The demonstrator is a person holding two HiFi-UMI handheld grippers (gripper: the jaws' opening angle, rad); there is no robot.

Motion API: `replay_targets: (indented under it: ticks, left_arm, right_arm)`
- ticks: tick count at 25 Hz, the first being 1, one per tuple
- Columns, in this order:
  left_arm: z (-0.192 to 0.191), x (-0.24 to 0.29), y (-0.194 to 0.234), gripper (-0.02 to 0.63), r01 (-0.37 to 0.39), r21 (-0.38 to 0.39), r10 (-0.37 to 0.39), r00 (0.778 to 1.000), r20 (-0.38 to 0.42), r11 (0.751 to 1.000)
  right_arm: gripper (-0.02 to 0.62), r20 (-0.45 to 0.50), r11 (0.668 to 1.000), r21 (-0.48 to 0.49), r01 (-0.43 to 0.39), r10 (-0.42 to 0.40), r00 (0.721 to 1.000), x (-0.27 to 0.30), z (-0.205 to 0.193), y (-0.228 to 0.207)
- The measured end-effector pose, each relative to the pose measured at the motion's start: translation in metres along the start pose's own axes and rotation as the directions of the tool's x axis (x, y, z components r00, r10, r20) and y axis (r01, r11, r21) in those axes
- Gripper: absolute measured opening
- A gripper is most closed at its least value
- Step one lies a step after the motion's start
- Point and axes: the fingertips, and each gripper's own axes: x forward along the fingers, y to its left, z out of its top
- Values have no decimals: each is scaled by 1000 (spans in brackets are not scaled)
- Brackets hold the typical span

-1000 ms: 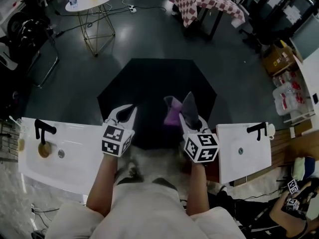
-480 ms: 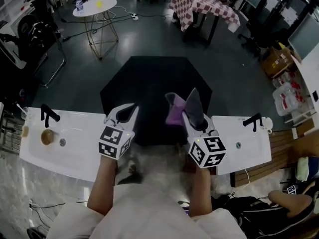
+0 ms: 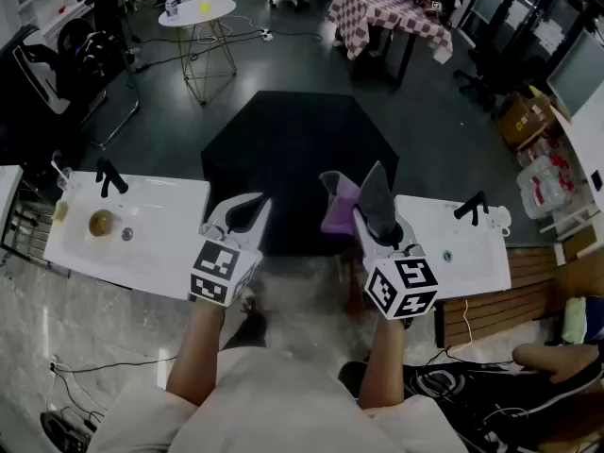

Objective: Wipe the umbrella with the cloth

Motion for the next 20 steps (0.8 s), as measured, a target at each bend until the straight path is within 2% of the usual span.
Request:
replay_targets:
  ticks: [11,20]
  left_arm:
    - [21,-81,-66,5,-31,51,29,999,36,998]
    - [32,-123,-92,5,-46,80,41,997,63,996]
  right_arm:
    - [123,21,998,-58,-8,10,1000,-96,0,41]
    - [122,32,996,-81,-28,31,999,-136,-4,67]
